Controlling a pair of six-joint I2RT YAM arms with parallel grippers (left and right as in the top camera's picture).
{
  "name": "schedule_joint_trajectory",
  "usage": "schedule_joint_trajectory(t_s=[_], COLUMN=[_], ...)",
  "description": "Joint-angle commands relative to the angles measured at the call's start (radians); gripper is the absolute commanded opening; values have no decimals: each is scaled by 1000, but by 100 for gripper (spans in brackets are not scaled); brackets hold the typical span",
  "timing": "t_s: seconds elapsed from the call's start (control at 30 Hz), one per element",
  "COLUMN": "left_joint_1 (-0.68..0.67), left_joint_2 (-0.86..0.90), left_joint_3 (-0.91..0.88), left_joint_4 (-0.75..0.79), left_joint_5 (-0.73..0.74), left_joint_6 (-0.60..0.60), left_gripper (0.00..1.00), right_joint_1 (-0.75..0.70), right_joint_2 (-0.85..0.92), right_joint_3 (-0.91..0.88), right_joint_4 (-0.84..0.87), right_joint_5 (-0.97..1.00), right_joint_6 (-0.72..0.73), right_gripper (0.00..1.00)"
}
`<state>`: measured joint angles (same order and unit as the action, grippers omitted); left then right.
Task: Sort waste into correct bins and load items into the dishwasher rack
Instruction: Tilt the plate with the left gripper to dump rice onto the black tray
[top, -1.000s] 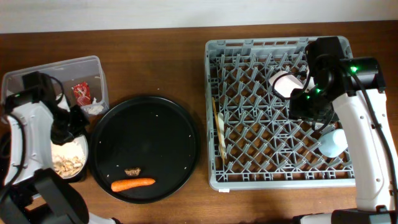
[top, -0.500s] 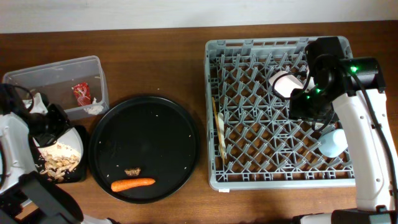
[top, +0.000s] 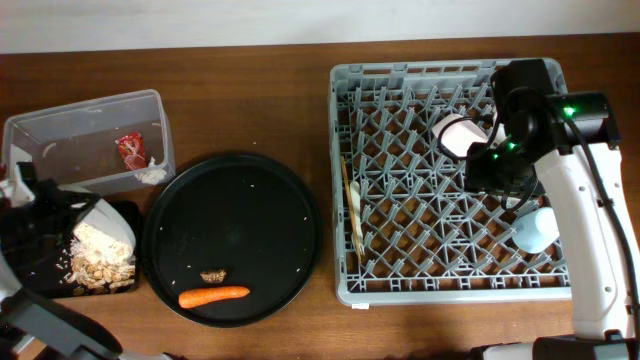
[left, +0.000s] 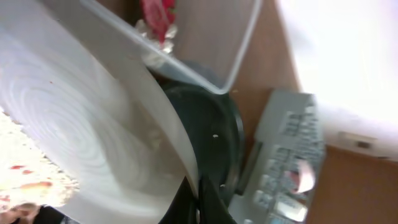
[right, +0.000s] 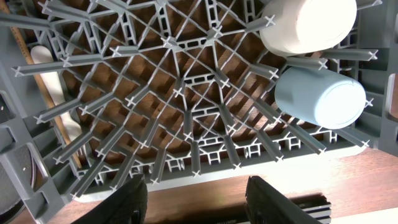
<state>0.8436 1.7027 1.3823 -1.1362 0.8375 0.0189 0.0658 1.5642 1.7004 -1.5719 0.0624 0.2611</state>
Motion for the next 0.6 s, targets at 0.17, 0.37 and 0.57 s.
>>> schedule_joint_trajectory(t_s=[0.17, 0.37, 0.57], left_joint_1=[113, 171, 198], left_joint_2=[-30, -30, -34], left_joint_3=[13, 13, 13], left_joint_4=[-41, -72, -59], left_joint_5=[232, 289, 304], left_joint_6=[82, 113, 107], left_gripper=[0, 0, 0], right_joint_1=[-2, -2, -2], right_joint_2=[2, 2, 2], right_joint_3=[-8, -8, -8], right_joint_4=[-4, -4, -7], right_joint_5=[2, 2, 2], right_joint_6=[1, 0, 1], right_gripper=[55, 54, 55])
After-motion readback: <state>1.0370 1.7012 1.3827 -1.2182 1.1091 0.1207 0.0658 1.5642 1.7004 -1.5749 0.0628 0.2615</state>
